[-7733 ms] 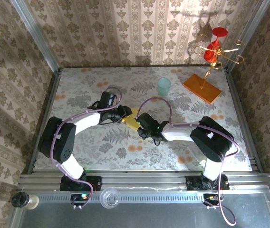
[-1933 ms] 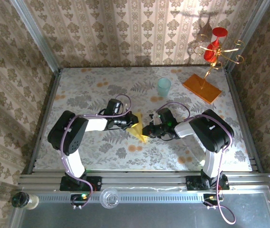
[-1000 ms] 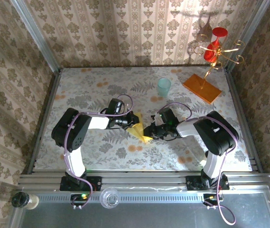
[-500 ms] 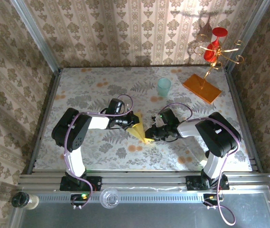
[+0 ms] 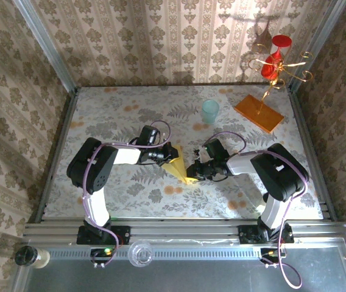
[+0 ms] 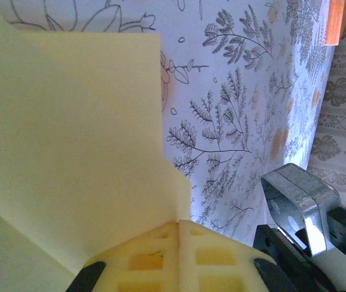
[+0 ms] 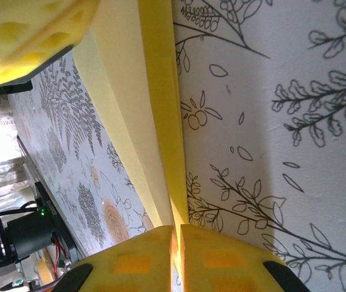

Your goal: Fold a paper plane with a square sheet of paper (pick it up from the middle)

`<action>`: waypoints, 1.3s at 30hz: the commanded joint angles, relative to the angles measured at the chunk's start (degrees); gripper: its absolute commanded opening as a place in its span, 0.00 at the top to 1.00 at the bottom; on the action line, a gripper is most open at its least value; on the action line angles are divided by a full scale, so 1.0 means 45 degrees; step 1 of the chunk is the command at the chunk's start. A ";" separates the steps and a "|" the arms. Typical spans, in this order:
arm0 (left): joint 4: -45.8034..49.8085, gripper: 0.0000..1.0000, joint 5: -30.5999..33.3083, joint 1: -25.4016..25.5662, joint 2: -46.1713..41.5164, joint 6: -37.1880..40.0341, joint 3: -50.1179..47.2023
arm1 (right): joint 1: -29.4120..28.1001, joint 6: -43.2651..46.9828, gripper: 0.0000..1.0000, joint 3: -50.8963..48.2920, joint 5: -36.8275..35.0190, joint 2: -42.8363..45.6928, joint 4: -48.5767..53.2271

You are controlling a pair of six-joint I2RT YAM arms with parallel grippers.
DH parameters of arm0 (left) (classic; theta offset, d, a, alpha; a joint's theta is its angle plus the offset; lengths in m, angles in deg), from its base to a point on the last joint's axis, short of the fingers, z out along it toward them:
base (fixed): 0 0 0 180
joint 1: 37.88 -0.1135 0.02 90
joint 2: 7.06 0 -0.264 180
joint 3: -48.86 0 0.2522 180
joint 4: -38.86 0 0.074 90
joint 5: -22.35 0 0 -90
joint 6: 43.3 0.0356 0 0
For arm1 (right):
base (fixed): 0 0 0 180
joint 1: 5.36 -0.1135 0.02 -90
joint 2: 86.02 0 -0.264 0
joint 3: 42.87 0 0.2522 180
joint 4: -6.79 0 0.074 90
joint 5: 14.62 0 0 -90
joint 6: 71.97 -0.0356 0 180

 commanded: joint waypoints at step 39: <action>0.2020 0.94 0.1001 -0.0131 0.1149 0.0690 0.0291 | -0.0165 0.0334 0.86 0.0236 -0.0703 -0.0052 0.1807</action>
